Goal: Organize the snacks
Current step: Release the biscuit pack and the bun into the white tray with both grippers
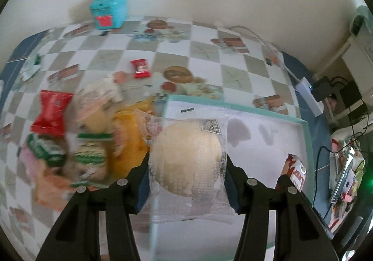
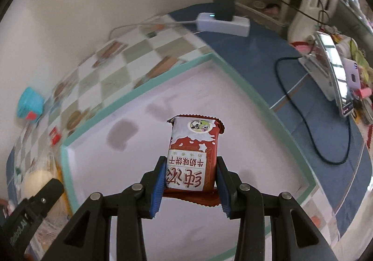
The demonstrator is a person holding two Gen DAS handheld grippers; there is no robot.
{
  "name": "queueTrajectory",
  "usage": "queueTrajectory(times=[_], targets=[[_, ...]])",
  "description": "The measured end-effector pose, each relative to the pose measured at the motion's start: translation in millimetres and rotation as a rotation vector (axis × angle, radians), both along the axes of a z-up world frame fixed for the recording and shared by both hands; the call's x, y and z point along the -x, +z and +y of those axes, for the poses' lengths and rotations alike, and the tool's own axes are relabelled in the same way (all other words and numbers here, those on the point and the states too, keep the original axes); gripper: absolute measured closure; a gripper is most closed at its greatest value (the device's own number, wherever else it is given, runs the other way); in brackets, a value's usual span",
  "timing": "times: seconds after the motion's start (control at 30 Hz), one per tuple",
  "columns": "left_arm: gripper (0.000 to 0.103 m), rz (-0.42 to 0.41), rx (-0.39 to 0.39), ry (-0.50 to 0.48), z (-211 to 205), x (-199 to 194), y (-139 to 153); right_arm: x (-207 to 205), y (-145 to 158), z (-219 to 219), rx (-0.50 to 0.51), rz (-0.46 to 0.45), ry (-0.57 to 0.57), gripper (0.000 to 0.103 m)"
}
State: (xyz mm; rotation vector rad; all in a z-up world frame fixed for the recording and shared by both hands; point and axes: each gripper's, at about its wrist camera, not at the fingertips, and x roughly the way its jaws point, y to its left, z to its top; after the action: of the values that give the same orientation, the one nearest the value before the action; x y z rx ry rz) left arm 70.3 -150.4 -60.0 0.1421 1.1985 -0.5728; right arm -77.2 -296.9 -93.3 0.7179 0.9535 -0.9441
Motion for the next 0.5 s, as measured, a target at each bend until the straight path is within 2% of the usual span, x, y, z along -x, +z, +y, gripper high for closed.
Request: queueTrajectory(times=[0.07, 0.1, 0.17, 0.37, 0.43, 0.47, 0.5], targets=[[0.042, 0.004, 0.006, -0.005, -7.8, -2.6, -5.1, 1.1, -3.2, -4.7, 0.002, 0.009, -0.006, 0.06], [0.035, 0.003, 0.01, -0.007, -10.4, -2.9, -6.3, 1.7, -5.3, -7.2, 0.001, 0.015, -0.012, 0.06], [0.028, 0.007, 0.016, -0.013, -13.2, -3.1, -8.2, 1.9, -6.8, -8.5, -0.005, 0.021, -0.014, 0.059], [0.027, 0.03, 0.02, 0.024, 1.6, -4.3, -4.7, 3.5, -1.1, -2.9, 0.026, 0.019, 0.012, 0.058], [0.026, 0.032, 0.019, 0.072, 18.5, -8.2, -0.7, 2.2, -1.7, 0.6, 0.03, 0.02, 0.029, 0.048], [0.025, 0.027, 0.005, 0.099, 27.1, -10.5, 0.5, 1.4, -2.3, 3.5, 0.038, 0.028, 0.038, 0.036], [0.018, 0.018, -0.024, 0.134, 37.7, -13.8, 1.2, 1.0, -2.7, 5.9, 0.044, 0.033, 0.045, 0.032]])
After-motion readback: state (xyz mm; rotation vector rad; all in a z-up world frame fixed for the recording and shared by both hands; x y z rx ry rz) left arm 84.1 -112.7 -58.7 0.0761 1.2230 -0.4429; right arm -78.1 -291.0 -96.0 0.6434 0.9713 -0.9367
